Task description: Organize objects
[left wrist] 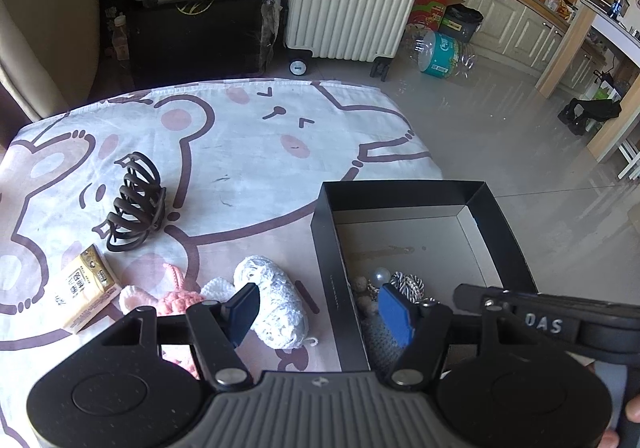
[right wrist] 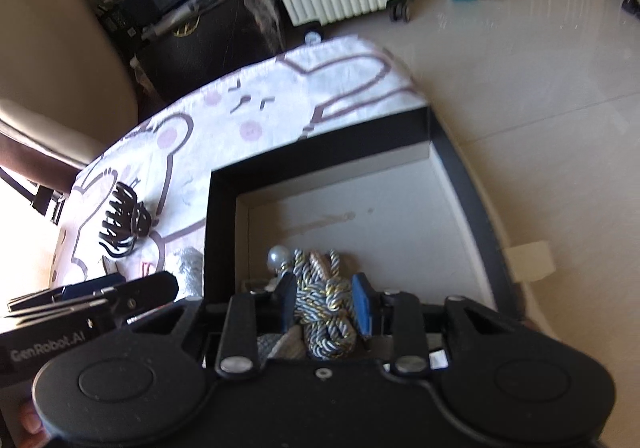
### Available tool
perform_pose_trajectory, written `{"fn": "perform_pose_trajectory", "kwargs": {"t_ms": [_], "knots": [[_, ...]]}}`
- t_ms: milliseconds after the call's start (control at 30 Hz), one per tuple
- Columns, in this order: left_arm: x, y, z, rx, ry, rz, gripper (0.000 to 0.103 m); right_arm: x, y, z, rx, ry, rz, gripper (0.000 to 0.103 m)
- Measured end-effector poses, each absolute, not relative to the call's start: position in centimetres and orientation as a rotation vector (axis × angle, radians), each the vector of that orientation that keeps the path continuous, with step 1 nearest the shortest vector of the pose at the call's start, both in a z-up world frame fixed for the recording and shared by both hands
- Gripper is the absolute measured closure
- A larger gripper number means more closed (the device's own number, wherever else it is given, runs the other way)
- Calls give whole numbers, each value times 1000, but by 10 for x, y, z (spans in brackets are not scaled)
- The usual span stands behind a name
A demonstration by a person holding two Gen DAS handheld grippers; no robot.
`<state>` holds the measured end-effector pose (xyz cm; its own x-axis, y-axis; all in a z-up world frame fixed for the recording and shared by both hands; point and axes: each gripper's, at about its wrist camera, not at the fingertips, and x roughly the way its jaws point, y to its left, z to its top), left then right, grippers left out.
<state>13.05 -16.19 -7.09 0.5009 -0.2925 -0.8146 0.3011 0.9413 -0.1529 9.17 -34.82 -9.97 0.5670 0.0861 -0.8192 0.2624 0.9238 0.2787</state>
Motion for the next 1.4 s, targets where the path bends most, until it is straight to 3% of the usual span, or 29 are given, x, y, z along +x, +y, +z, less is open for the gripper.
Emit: {"fn": "perform_pose_trajectory", "kwargs": {"t_ms": [467,633,767,1100,1400], "knots": [[105,-143,-46,21,957,-297,37,59,-340,-54,290,875,-130,68],[96,-137,-38,41,949,-268,35,46,-337,-41,253,844,-160,55],[90,-133,-33,62,936,-249,26,38,-334,-32,212,826,-194,40],[79,-129,-29,99,907,-201,1,19,-332,-25,160,813,-247,22],[75,-128,-29,121,902,-197,0,10,-335,-25,141,799,-292,5]]}}
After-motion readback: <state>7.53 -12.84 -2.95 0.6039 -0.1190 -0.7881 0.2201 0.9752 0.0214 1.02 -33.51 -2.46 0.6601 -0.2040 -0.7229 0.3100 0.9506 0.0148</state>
